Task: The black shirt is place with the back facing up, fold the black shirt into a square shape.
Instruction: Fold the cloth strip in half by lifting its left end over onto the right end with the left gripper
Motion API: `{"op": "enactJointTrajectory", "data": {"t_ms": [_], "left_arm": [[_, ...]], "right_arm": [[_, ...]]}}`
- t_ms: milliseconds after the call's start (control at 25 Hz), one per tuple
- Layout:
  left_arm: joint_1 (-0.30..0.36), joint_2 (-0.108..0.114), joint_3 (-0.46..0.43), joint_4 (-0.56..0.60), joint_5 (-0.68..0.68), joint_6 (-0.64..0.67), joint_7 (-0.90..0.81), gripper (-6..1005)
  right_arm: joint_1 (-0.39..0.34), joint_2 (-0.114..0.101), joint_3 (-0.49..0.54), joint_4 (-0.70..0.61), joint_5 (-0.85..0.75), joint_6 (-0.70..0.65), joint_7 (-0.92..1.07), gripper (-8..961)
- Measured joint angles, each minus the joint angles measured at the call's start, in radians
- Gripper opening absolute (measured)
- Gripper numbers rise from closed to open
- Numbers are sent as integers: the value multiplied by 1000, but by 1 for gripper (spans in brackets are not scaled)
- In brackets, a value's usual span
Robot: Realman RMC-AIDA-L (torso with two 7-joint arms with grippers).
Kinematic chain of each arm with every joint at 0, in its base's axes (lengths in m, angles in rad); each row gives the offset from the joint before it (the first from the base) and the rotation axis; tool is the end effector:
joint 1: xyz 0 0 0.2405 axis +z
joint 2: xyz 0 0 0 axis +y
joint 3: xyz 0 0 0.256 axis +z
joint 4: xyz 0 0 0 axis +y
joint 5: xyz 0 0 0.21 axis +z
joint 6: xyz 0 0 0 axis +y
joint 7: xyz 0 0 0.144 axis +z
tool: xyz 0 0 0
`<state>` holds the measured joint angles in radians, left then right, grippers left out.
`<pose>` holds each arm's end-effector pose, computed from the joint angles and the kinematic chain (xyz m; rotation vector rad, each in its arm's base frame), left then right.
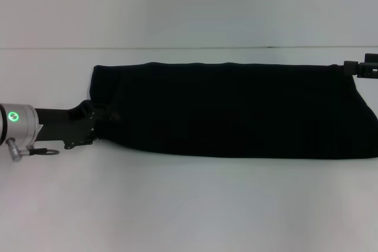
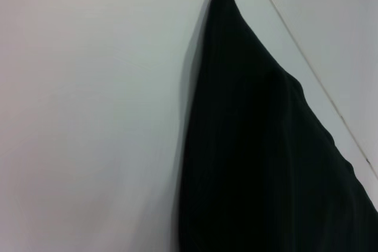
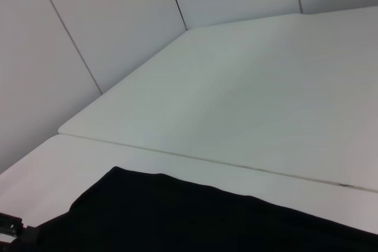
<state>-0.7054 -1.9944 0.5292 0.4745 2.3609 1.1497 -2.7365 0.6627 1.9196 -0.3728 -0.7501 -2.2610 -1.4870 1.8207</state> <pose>-0.3046 0.3907 0.0082 -1.6505 -2.2232 -0.5597 0.2842 0.3916 0.1123 -2.3564 1.0223 0.5516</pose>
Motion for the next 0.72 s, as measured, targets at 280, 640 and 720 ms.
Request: {"op": "enactJointTrajectory", "data": {"t_ms": [280,640,720], "left_arm": [[4,-3,1,-1,-1,0,11,546],[16,-6,-1,0,-4,-2,46,118],[25,-8,-3,3,-9,-1,69,115]], "right_arm": [[-2,1,0,0,0,1,0,922],[-3,2,-24,2,-5,8,0,922],[-3,2,-51,5,-6,15,0,922]]}}
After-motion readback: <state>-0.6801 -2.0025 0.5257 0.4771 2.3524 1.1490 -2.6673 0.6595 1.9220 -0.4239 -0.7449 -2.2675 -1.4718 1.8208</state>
